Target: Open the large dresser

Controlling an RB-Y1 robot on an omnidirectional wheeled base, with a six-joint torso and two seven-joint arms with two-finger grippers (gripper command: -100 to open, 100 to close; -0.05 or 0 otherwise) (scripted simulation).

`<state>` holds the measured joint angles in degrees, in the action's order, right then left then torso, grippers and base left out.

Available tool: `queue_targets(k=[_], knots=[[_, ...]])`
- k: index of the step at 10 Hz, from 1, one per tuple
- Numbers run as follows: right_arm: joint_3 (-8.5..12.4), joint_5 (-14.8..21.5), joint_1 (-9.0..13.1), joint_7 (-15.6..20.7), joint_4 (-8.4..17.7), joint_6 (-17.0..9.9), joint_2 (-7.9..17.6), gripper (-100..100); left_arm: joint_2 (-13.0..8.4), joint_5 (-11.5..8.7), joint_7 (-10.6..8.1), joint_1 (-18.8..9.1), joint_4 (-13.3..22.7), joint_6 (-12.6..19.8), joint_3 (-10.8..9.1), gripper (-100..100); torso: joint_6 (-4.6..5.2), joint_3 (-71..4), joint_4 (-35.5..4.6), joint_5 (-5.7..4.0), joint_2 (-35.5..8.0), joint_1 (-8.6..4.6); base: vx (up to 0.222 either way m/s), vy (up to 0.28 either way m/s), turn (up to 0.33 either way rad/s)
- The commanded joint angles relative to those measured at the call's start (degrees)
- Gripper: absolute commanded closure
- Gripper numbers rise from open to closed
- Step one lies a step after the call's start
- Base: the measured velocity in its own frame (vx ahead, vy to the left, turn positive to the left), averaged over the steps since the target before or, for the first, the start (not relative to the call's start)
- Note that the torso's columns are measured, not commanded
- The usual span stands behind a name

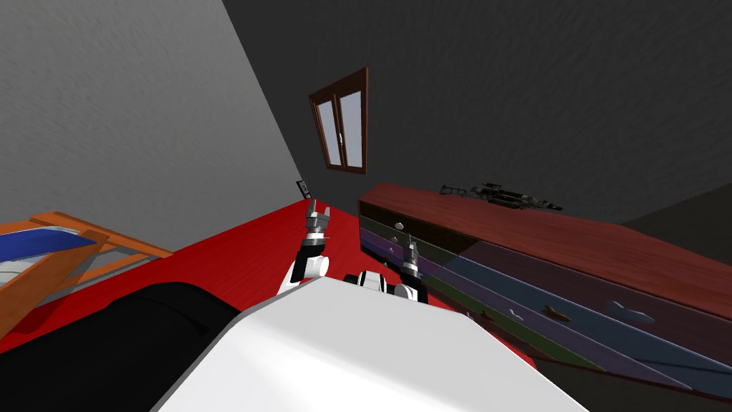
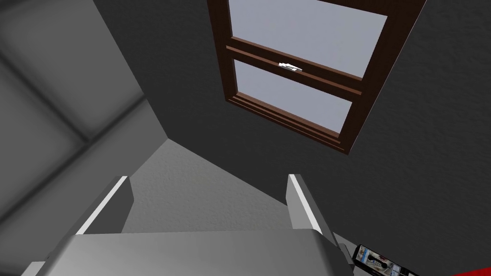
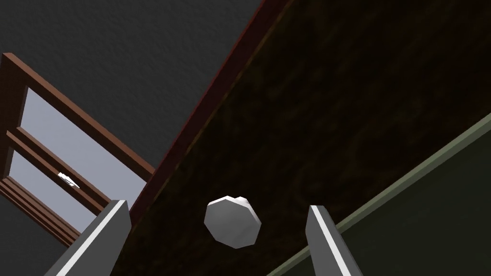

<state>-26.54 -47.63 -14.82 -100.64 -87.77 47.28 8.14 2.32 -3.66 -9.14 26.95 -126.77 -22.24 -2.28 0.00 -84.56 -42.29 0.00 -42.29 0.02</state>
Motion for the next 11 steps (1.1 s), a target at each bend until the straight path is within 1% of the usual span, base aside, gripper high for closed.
queue_targets(k=[1, 2, 3, 4, 5, 6, 7, 8, 9, 10, 11], knots=[[-1.72, -1.88, 1.6, -4.42, 2.57, 0.93, -0.27, -100, 0.0, 0.0, 0.0, 0.0, 0.0, 0.0, 0.0, 0, 0.01, 0.01, -0.01, 0.0, -0.04, 0.01, 0.047, -0.028, 0.014], [-1.72, -1.88, 1.6, -5.56, 2.57, 0.93, -0.27, -100, 0.0, 0.0, 0.0, 0.0, 0.0, 0.0, 0.0, 0, 0.0, 0.01, 0.0, -0.01, -0.02, -0.04, 0.044, -0.028, 0.01], [-2.8, -3.02, 2.64, -7.43, 4.19, 1.49, -0.49, -100, 0.0, 0.0, 0.0, 0.0, 0.0, 0.0, 0.0, 0, 0.01, 0.0, 0.0, -0.01, -0.02, -0.03, 0.052, -0.026, 0.012], [-2.8, -3.02, 2.64, -8.27, 4.19, 1.49, -0.49, -100, 0.0, 0.0, 0.0, 0.0, 0.0, 0.0, 0.0, 0, 0.0, -0.02, 0.01, -0.01, 0.03, -0.02, 0.042, -0.021, 0.009], [-3.82, -4.09, 3.63, -10.28, 5.69, 2.01, -0.72, -100, 0.0, 0.0, 0.0, 0.0, 0.0, 0.0, 0.0, 0, 0.01, -0.01, 0.0, 0.0, 0.0, 0.0, 0.056, -0.026, 0.009], [-3.82, -4.09, 3.63, -10.81, 5.69, 2.01, -0.72, -100, 0.0, 0.0, 0.0, 0.0, 0.0, 0.0, 0.0, 0, 0.0, -0.02, 0.01, -0.01, 0.04, -0.02, 0.044, -0.019, 0.011], [-4.77, -5.07, 4.56, -13.02, 7.09, 2.5, -0.98, -100, 0.0, 0.0, 0.0, 0.0, 0.0, 0.0, 0.0, 0, 0.01, -0.01, 0.0, 0.0, -0.01, 0.0, 0.042, -0.026, 0.009], [-4.77, -5.07, 4.56, -13.16, 7.09, 2.5, -0.98, -100, 0.0, 0.0, 0.0, 0.0, 0.0, 0.0, 0.0, 0, 0.0, 0.0, 0.0, -0.01, -0.01, -0.02, 0.036, -0.022, 0.008], [-5.64, -5.97, 5.42, -15.31, 8.36, 2.94, -1.24, -100, 0.0, 0.0, 0.0, 0.0, 0.0, 0.0, 0.0, 0, 0.01, 0.01, 0.0, 0.0, -0.03, -0.02, 0.04, -0.02, 0.01], [-6.43, -6.77, 6.22, -16.72, 9.49, 3.33, -1.52, -100, 0.0, 0.0, 0.0, 0.0, 0.0, 0.0, 0.0, 0, 0.0, 0.0, 0.0, 0.0, 0.0, -0.01, 0.058, -0.023, 0.018], [-6.43, -6.77, 6.22, -17.23, 9.49, 3.33, -1.52, -100, 0.0, 0.0, 0.0, 0.0, 0.0, 0.0, 0.0, 0, 0.0, -0.04, 0.02, 0.0, 0.06, -0.02, 0.046, -0.024, 0.008]])
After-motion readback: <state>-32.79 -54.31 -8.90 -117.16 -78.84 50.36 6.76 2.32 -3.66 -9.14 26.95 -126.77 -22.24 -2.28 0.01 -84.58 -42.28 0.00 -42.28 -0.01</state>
